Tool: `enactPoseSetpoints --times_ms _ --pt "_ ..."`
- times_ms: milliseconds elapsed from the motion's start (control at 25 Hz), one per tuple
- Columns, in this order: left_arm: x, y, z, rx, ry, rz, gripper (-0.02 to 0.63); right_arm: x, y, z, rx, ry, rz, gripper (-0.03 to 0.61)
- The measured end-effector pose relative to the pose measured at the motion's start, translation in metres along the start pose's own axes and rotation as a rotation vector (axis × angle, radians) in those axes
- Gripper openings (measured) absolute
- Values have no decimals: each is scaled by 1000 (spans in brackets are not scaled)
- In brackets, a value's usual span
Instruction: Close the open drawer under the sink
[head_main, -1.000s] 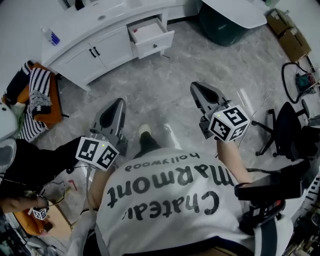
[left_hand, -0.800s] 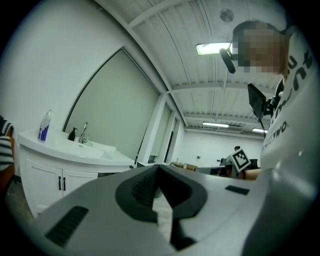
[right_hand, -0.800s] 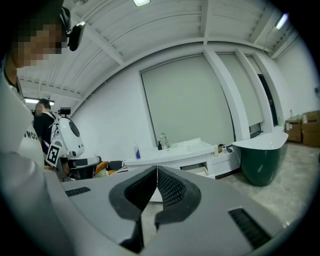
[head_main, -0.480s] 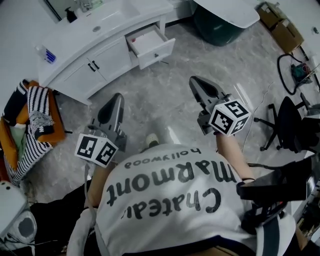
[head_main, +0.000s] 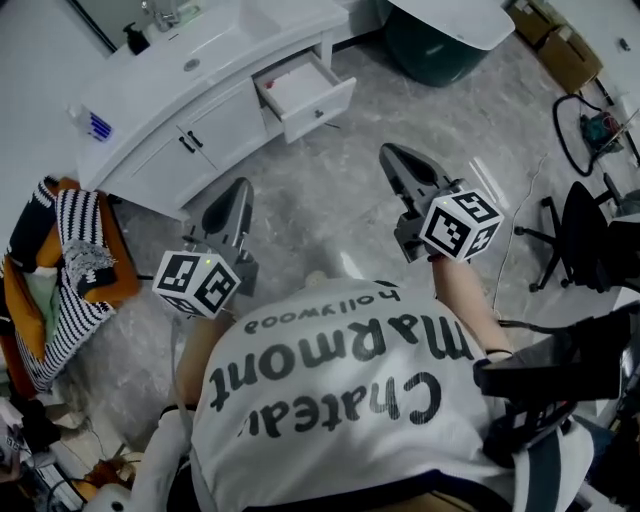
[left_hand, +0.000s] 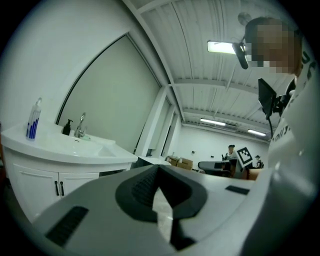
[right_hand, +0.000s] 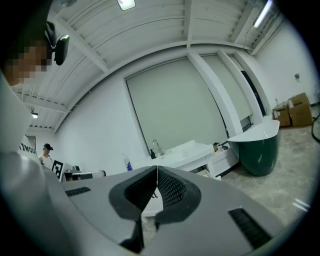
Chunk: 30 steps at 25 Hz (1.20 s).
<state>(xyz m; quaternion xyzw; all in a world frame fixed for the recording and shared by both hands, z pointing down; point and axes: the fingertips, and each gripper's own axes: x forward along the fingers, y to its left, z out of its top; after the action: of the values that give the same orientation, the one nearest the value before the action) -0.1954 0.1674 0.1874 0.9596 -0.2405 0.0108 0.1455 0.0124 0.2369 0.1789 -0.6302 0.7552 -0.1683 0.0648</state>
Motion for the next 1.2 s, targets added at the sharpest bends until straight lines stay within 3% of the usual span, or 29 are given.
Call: enactPoseSetpoints --times_ms 240,600,1200 --pt "16 1 -8 59 64 -40 8 8 0 2 -2 8 -6 12" --pt "14 9 -10 -11 42 -25 8 37 0 -4 19 45 47 12" --pt "42 49 -33 -54 71 29 8 94 -34 -39 109 122 30 12"
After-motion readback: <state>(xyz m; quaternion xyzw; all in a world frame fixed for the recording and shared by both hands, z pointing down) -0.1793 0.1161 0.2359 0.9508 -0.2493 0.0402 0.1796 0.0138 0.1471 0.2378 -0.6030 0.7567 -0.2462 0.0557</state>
